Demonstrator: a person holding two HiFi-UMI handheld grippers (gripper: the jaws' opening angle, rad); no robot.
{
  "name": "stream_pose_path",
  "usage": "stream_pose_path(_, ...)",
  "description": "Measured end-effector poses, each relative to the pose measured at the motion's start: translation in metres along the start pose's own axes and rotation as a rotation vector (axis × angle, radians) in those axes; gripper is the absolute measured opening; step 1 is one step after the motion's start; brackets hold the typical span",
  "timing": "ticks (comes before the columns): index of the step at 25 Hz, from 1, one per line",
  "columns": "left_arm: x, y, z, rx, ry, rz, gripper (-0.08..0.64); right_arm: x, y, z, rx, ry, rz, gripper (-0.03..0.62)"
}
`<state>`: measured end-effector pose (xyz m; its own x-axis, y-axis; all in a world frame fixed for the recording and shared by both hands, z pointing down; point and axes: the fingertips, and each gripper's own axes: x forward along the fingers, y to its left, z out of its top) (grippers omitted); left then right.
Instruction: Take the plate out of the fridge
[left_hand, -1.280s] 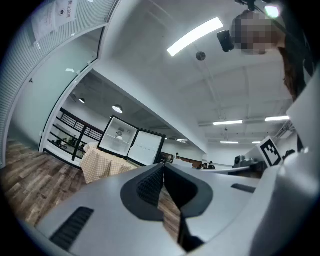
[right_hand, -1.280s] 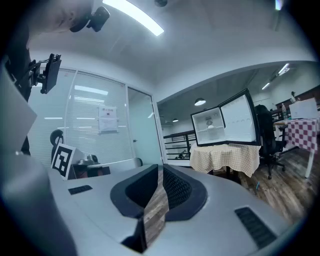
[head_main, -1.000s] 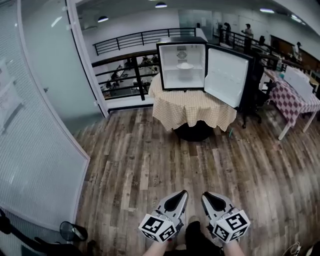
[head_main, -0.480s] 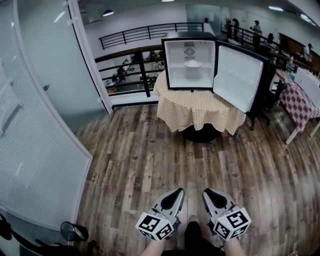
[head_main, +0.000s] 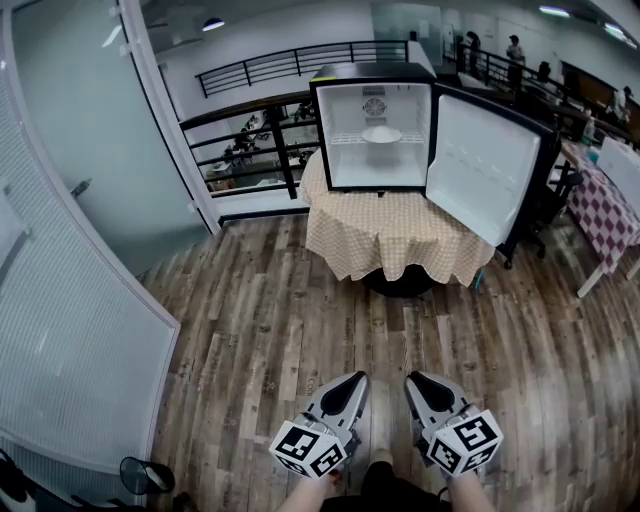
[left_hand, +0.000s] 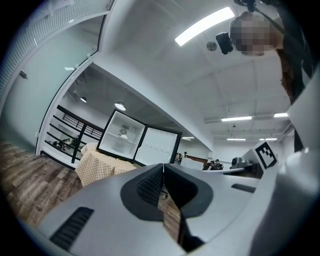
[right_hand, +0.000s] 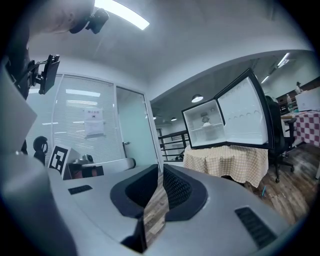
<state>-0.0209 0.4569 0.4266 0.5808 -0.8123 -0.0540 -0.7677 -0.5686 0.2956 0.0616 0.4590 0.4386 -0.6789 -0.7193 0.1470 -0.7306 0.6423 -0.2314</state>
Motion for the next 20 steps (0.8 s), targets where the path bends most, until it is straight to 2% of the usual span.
stream_pose_path(8,0.054,0.020,0.006,0.013,-0.010,-0.001,0.012,0.033,-0.043,0.017,-0.011,-0.007,0.018,0.054)
stream_pose_path(20,0.078,0.034,0.005,0.012,-0.013,0.021,0.012,0.046,-0.068,0.021,0.007,-0.016,0.020,0.055)
